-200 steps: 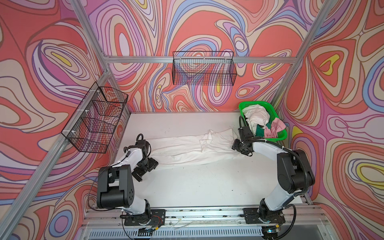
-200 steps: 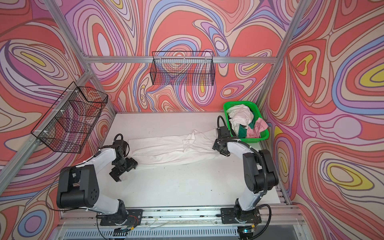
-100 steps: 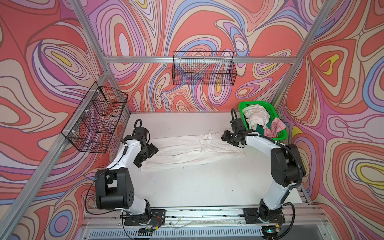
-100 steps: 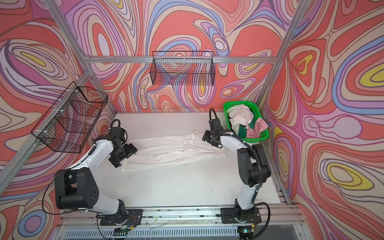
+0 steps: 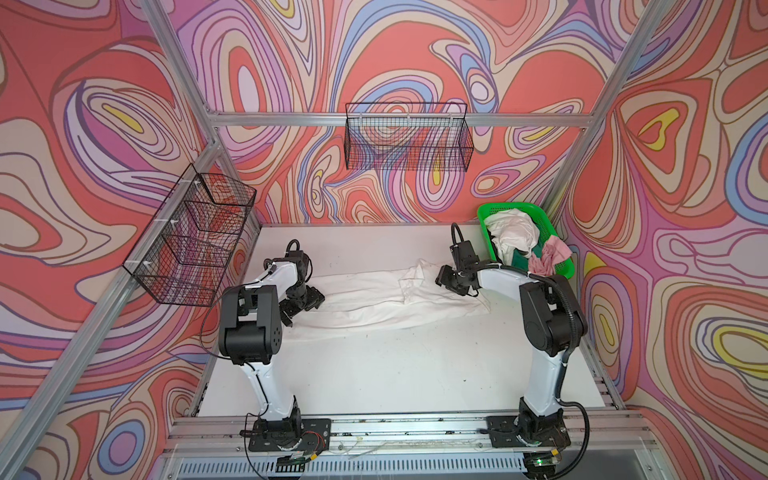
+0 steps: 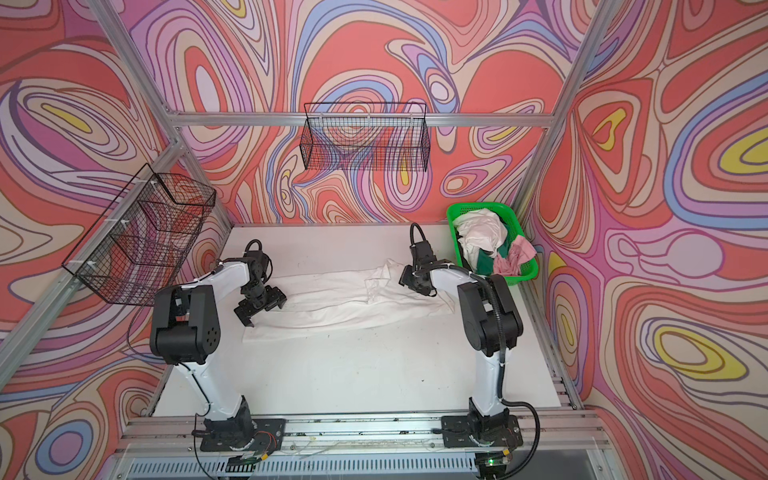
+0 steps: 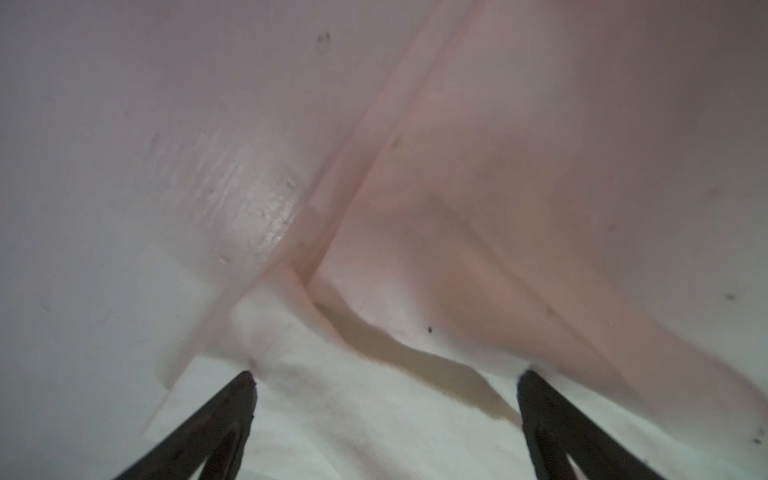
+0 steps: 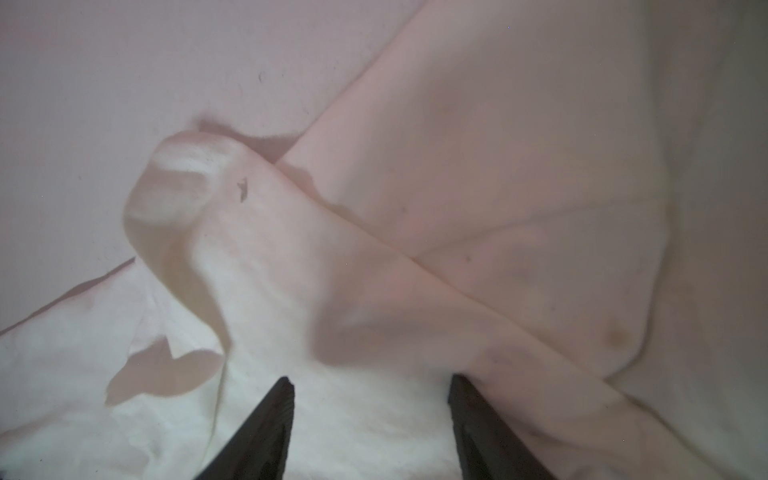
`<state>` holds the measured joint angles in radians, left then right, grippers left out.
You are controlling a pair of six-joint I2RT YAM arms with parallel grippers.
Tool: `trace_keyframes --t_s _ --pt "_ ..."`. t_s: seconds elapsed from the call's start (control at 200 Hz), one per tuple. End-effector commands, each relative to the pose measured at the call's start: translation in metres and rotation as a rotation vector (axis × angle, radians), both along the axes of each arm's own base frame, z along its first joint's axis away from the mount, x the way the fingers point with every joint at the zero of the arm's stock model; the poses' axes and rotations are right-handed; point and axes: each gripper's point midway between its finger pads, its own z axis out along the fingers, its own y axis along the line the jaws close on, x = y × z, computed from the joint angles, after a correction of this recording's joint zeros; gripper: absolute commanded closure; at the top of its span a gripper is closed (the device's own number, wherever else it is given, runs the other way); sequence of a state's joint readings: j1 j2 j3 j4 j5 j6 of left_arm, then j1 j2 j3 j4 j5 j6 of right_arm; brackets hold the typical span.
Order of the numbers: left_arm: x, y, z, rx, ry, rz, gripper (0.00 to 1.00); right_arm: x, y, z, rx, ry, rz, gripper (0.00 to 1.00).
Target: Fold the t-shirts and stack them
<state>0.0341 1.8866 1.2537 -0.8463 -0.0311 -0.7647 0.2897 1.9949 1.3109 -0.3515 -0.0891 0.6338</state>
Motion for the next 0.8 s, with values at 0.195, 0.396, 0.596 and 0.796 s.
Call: trace_keyframes --t_s 0.195,0.396,0.596,0.796 --pt "-0.052 -0.022 -0.019 -0.086 0.1 0.031 0.0 0.026 -0.017 -0.04 -0.126 0.047 -0.019 0.37" --pt "-0.088 -0.051 -0.021 -0.158 0.128 0.011 0.0 0.059 -0.009 -0.052 -0.15 0.052 0.023 0.37" --pt "-0.124 -0.08 -0.015 -0.189 0.143 -0.023 0.0 0.082 -0.001 -0.067 -0.171 0.074 0.068 0.37" --pt "-0.163 -0.105 -0.009 -0.243 0.137 0.008 0.0 0.105 0.005 -0.06 -0.188 0.034 0.118 0.37"
